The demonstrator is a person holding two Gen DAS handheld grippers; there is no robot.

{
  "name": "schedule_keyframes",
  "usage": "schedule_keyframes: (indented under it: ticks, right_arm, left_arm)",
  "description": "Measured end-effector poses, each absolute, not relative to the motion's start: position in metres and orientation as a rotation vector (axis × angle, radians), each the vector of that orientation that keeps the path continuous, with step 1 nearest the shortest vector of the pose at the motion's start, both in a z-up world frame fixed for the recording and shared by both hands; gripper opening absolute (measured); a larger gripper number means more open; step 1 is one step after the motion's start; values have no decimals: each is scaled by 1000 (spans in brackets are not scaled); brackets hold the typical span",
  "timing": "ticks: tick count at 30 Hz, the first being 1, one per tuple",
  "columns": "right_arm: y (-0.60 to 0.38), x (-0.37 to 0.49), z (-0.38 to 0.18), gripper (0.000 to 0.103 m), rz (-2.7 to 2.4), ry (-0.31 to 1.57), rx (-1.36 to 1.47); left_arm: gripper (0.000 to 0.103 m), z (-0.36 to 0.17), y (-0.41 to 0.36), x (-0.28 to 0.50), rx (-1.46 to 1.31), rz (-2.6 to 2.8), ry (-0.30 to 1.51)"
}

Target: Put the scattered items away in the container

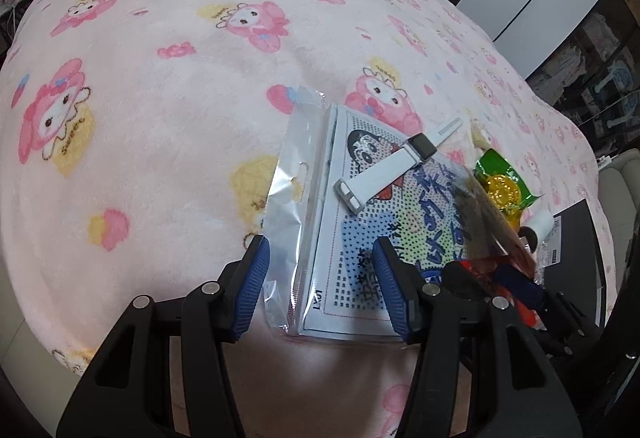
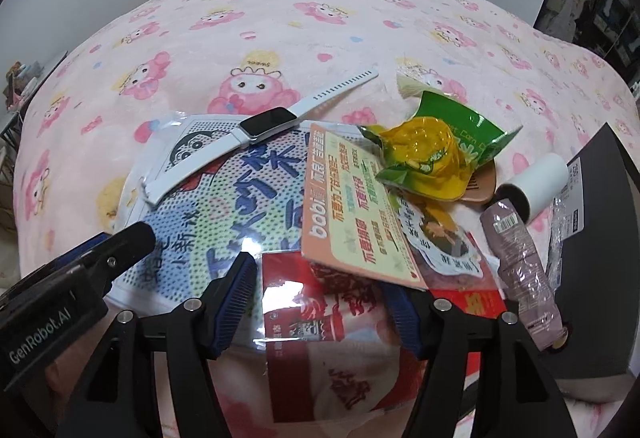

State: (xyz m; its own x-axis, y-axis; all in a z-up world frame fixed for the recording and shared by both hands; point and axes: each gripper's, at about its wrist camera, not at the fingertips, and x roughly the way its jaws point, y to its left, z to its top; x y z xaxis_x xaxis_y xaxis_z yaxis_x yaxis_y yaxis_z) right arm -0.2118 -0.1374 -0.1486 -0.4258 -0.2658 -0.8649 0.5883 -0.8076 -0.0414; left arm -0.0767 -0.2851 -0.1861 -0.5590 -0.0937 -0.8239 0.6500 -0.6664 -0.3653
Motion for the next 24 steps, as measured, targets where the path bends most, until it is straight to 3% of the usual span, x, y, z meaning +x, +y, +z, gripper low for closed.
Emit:
schedule_keyframes:
  ticks: [6, 9, 11, 12, 13, 16, 24]
  right_arm:
    - [-135, -212, -145, 64, -2232, 450, 1289]
    - [-126, -203, -137, 64, -2151, 333, 1297]
    - [-121, -198, -133, 60, -2086, 259, 1309]
    - [-120, -196, -132, 53, -2061, 242, 1303]
    - [-120, -195, -131, 49, -2045, 236, 1294]
    - [-123, -197, -137, 42, -2029, 257, 1301]
    - [-117, -216, -141, 41, -2146, 360, 1272]
  left_arm:
    - [58, -190, -288, -78, 1113, -2242, 960]
    - [57, -189, -291, -74, 1089, -2239, 985]
    - [53, -185, -291, -71, 1056, -2238, 968]
    - [43, -183, -291, -70, 1047, -2242, 957]
    - [41, -182, -290, -70, 1043, -2249, 950]
    - [41, -183, -289, -71, 1058, -2255, 944]
    - [41, -186, -292, -71, 1057, -2249, 978]
